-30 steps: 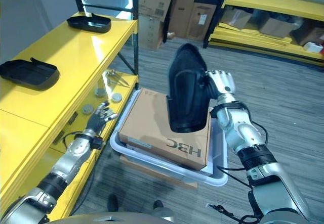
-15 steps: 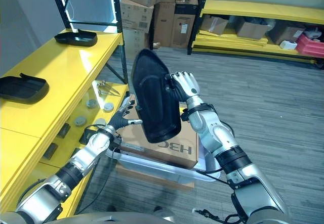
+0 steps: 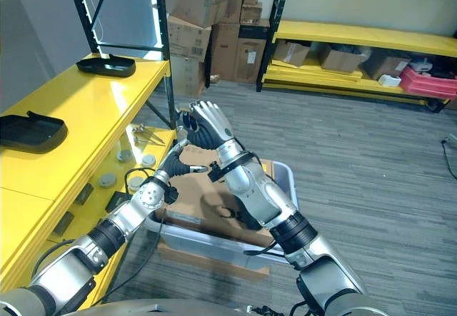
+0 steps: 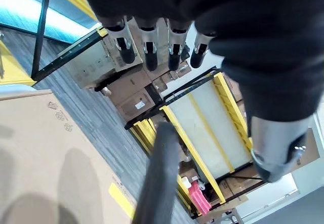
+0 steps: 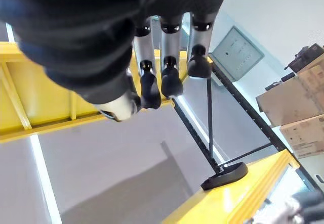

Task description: Move parts from the plastic box to the shelf.

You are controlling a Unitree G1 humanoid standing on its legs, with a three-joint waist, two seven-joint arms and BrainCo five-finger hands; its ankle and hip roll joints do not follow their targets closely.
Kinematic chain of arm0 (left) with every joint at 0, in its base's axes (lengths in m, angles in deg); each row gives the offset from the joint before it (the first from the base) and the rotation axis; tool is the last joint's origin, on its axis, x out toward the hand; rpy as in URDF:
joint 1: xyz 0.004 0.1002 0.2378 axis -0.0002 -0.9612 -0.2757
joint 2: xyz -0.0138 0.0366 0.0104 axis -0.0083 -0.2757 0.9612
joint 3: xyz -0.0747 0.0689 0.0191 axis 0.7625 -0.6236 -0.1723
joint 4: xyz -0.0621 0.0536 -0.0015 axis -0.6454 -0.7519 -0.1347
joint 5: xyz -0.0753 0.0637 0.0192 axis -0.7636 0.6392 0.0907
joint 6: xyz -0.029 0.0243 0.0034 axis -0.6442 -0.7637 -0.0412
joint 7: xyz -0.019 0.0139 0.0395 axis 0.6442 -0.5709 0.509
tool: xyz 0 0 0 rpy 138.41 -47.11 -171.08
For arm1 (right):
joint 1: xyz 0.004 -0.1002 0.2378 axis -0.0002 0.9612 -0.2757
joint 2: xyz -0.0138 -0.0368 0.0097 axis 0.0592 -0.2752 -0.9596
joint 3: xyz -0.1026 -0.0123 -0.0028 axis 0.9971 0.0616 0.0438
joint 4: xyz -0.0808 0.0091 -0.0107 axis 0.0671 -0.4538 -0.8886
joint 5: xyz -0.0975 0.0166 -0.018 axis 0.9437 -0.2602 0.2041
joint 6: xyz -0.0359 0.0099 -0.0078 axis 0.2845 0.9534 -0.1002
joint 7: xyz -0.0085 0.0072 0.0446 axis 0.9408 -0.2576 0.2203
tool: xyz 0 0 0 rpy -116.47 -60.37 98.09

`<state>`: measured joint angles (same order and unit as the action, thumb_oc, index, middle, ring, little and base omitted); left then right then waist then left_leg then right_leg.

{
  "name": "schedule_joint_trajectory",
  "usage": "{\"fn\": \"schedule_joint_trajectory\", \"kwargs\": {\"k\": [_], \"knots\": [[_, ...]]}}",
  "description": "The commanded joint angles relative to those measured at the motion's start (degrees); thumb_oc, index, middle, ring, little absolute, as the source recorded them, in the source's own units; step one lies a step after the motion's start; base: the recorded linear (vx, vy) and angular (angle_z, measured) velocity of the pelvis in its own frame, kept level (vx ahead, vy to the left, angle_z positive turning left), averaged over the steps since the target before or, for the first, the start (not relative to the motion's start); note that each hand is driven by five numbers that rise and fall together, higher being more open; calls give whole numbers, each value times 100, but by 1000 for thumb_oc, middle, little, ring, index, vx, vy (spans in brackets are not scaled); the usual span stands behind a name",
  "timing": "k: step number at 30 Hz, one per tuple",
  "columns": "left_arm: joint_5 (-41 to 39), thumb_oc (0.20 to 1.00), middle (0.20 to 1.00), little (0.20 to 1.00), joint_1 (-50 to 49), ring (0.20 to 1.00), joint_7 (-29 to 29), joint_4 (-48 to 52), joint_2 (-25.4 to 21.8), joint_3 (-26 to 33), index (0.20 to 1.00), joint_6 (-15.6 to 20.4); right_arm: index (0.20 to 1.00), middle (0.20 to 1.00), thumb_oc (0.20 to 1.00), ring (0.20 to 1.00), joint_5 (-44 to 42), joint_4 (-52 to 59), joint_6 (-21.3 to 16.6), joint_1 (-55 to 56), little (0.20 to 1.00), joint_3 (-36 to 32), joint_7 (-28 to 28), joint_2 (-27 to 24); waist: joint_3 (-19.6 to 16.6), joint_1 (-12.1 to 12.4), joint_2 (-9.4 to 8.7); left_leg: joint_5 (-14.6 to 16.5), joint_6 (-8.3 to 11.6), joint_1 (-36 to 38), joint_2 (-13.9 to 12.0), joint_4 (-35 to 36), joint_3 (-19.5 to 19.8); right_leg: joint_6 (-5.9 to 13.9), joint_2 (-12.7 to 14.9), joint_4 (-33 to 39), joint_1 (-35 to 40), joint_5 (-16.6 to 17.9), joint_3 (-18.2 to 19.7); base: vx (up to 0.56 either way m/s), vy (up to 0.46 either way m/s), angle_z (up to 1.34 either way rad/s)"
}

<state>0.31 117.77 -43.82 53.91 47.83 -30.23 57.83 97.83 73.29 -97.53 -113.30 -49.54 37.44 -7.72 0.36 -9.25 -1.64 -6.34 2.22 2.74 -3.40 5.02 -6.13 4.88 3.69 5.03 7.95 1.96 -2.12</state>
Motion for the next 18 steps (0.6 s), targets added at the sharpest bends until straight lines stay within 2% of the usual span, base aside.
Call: {"fn": "schedule_joint_trajectory", "kwargs": {"k": [1, 2, 3, 4, 5, 6, 10, 11, 12, 13, 14, 16, 18], "knots": [[-272, 878, 878, 878, 584, 878, -374, -122, 145, 6, 878, 349, 200, 200, 200, 200, -259, 17, -136, -424, 200, -16, 85, 46, -191, 193, -34, 678, 258, 481, -353, -2, 122, 191, 96, -107, -192, -156, 63, 0, 0, 0], [-289, 768, 768, 768, 581, 768, -395, -154, 159, 22, 768, 334, 200, 200, 200, 200, -236, 21, -126, -410, 200, -17, 107, 51, -183, 191, -33, 674, 257, 476, -348, -2, 128, 191, 97, -110, -199, -155, 65, 0, 0, 0], [-285, 514, 514, 514, 593, 514, -421, -232, 174, 33, 514, 314, 200, 200, 200, 200, -264, 8, -118, -360, 200, -23, 128, 76, -163, 184, -37, 664, 255, 462, -339, -2, 137, 190, 97, -116, -214, -150, 60, 0, 0, 0], [-272, 369, 369, 369, 594, 369, -414, -268, 184, 35, 369, 300, 200, 200, 200, 200, -265, -1, -110, -323, 200, -38, 139, 86, -154, 182, -38, 660, 253, 455, -336, -2, 138, 190, 103, -114, -219, -142, 55, 0, 0, 0], [-262, 263, 263, 263, 562, 263, -419, -317, 196, 48, 263, 286, 200, 200, 200, 200, -249, -16, -93, -279, 200, -57, 153, 79, -138, 181, -37, 660, 249, 449, -330, -2, 136, 193, 108, -111, -225, -134, 57, 0, 0, 0], [-241, 200, 200, 200, 534, 200, -411, -320, 188, 68, 200, 275, 200, 200, 200, 200, -249, -7, -83, -206, 200, -114, 176, 71, -119, 186, -36, 660, 245, 444, -325, -2, 136, 193, 109, -111, -234, -128, 55, 0, 0, 0], [-222, 200, 200, 200, 204, 200, -436, -518, 89, 316, 200, 222, 200, 200, 200, 200, -523, -256, -29, 531, 200, -744, 505, 25, -24, 175, -29, 644, 229, 389, -304, -2, 132, 210, 125, -113, -304, -100, 42, -4, 3, 1], [-221, 200, 200, 200, 150, 200, -436, -515, 80, 321, 200, 219, 285, 285, 285, 285, -607, -250, -37, 650, 285, -843, 526, 39, -23, 181, -32, 643, 228, 378, -302, -2, 135, 211, 129, -113, -310, -97, 39, 0, 0, 0], [-218, 200, 200, 200, 50, 200, -421, -560, 46, 385, 200, 211, 689, 689, 689, 689, -829, -312, -61, 819, 689, -1034, 587, 41, 2, 180, -32, 638, 224, 361, -298, -2, 143, 210, 130, -116, -317, -100, 42, 0, 0, 0], [-243, 200, 200, 200, -54, 200, -405, -585, 25, 445, 200, 197, 947, 947, 947, 947, -1030, -384, -82, 998, 947, -1231, 624, 38, 19, 184, -28, 632, 221, 346, -294, -2, 150, 211, 132, -118, -324, -100, 35, 0, 0, 0], [-258, 200, 200, 200, -147, 200, -389, -589, 2, 493, 200, 190, 1000, 1000, 1000, 1000, -1166, -424, -106, 1141, 1000, -1374, 650, 52, 40, 189, -24, 633, 219, 345, -292, -2, 152, 215, 136, -115, -324, -99, 31, 42, 3, 1], [-367, 1000, 1000, 1000, -687, 1000, -244, -652, -147, 774, 1000, 162, 1000, 1000, 1000, 1000, -1675, -882, -50, 1504, 1000, -1939, 690, 77, 125, 242, -11, 673, 215, 345, -291, -2, 175, 223, 145, -97, -312, -132, -9, 40, -4, 1], [-373, 1000, 1000, 1000, -838, 1000, -169, -631, -209, 844, 1000, 160, 1000, 1000, 1000, 1000, -1651, -1076, 4, 1480, 1000, -2016, 690, 6, 145, 268, -11, 669, 213, 326, -291, -2, 183, 221, 147, -98, -333, -130, -7, 0, 0, 0]]}}
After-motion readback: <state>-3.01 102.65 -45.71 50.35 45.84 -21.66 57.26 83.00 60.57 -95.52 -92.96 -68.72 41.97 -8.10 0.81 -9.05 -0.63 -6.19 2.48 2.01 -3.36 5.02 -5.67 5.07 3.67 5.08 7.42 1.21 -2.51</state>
